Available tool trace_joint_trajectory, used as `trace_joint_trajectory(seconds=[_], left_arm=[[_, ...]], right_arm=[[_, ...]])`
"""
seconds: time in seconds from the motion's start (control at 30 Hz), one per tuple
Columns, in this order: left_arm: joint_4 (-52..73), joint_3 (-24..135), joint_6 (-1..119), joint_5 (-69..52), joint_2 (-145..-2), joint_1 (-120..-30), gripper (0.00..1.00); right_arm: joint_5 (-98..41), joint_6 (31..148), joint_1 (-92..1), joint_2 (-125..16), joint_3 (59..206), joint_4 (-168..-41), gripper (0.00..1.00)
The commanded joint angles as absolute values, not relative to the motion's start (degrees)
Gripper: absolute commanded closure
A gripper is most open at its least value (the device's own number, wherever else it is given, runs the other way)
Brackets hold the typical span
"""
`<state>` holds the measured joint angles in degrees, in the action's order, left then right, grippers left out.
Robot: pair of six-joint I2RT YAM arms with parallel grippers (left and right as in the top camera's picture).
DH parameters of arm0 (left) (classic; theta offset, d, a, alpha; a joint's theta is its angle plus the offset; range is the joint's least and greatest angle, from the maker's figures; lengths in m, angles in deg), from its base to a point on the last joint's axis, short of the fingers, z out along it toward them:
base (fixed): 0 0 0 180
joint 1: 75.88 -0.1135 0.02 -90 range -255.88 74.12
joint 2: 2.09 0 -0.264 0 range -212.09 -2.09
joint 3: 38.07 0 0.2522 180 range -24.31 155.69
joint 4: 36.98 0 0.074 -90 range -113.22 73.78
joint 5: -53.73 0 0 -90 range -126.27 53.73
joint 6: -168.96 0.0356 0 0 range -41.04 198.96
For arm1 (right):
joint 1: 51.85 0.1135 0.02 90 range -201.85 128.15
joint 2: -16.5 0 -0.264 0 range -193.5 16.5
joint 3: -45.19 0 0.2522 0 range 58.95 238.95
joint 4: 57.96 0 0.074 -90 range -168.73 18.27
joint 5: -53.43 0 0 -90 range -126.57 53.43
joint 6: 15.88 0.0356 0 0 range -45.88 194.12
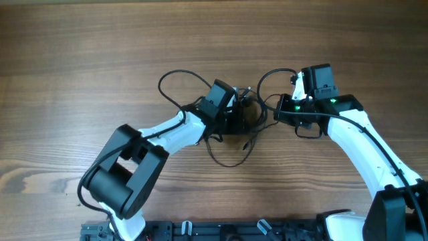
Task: Untangle cables
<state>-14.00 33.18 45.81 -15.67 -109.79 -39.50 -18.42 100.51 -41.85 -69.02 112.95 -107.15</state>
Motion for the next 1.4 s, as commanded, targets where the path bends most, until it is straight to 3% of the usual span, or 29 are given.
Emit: trace_joint_trajectory(seconds=[0.0, 0.07, 0.17, 0.33, 0.4, 0.5, 0.57, 0.6, 0.7, 0.87, 1.03, 1.07, 1.1, 1.13, 1.17, 1.23, 1.3, 1.37], left_arm=[[-11.0, 33.3, 44.6, -20.6, -110.7, -39.2, 0.57], [-10.4, 33.3, 40.5, -21.8, -110.7, -39.2, 0.51], [-11.1, 33.2, 37.5, -22.1, -110.7, -39.2, 0.52], [-11.2, 33.2, 34.7, -22.1, -110.7, -39.2, 0.75], [-11.2, 33.2, 34.7, -23.2, -110.7, -38.8, 0.78], [-11.0, 33.0, 30.2, -30.3, -110.7, -36.5, 0.75], [-11.2, 33.0, 30.3, -31.9, -110.7, -35.6, 0.84], [-11.2, 33.0, 30.3, -31.9, -110.6, -35.6, 0.94], [-9.4, 33.0, 30.3, -31.8, -109.7, -36.1, 0.96], [2.5, 33.0, 36.0, -27.9, -92.7, -44.2, 0.96], [11.4, 33.0, 40.0, -21.7, -74.2, -61.2, 0.96], [11.9, 33.0, 40.0, -20.0, -72.5, -63.7, 0.96], [12.2, 33.0, 39.9, -17.0, -71.1, -66.4, 0.96], [12.1, 33.0, 39.9, -14.2, -70.6, -67.8, 0.96], [12.1, 33.0, 39.7, -11.6, -70.6, -68.5, 0.96], [12.2, 33.0, 39.7, -8.6, -71.3, -68.2, 0.96], [12.2, 33.0, 39.8, -8.7, -72.4, -67.4, 0.96], [12.2, 33.0, 39.8, -8.9, -74.4, -66.6, 0.96]], right_arm=[[-18.5, 101.1, -41.7, -69.7, 114.0, -107.3, 0.96], [-18.5, 101.1, -41.7, -69.7, 114.0, -107.3, 0.96], [-18.5, 101.1, -41.7, -69.7, 114.0, -107.3, 0.96], [-18.5, 101.1, -41.7, -69.7, 114.0, -108.0, 0.96], [-18.5, 101.1, -41.7, -69.7, 114.0, -108.4, 0.96], [-18.5, 101.1, -41.7, -69.7, 114.0, -108.9, 0.96], [-18.5, 101.1, -41.7, -69.7, 114.0, -108.9, 0.96], [-18.5, 101.1, -41.7, -69.7, 114.0, -108.9, 0.96], [-18.7, 101.1, -41.7, -69.7, 114.0, -109.0, 0.96], [-37.3, 106.2, -42.5, -69.7, 114.0, -113.7, 0.95], [-39.7, 108.8, -47.1, -69.7, 114.0, -114.8, 0.94], [-39.7, 108.9, -47.6, -69.7, 114.0, -114.9, 0.89], [-38.9, 110.0, -47.9, -69.7, 114.0, -114.6, 0.76], [-36.0, 109.2, -47.9, -69.7, 114.0, -113.6, 0.71], [-29.1, 102.8, -47.8, -69.7, 114.0, -111.2, 0.68], [-13.5, 93.9, -47.7, -69.7, 114.0, -107.3, 0.50], [-7.5, 93.7, -47.7, -69.7, 114.0, -105.5, 0.42], [-6.5, 93.8, -46.1, -69.7, 114.0, -102.7, 0.41]])
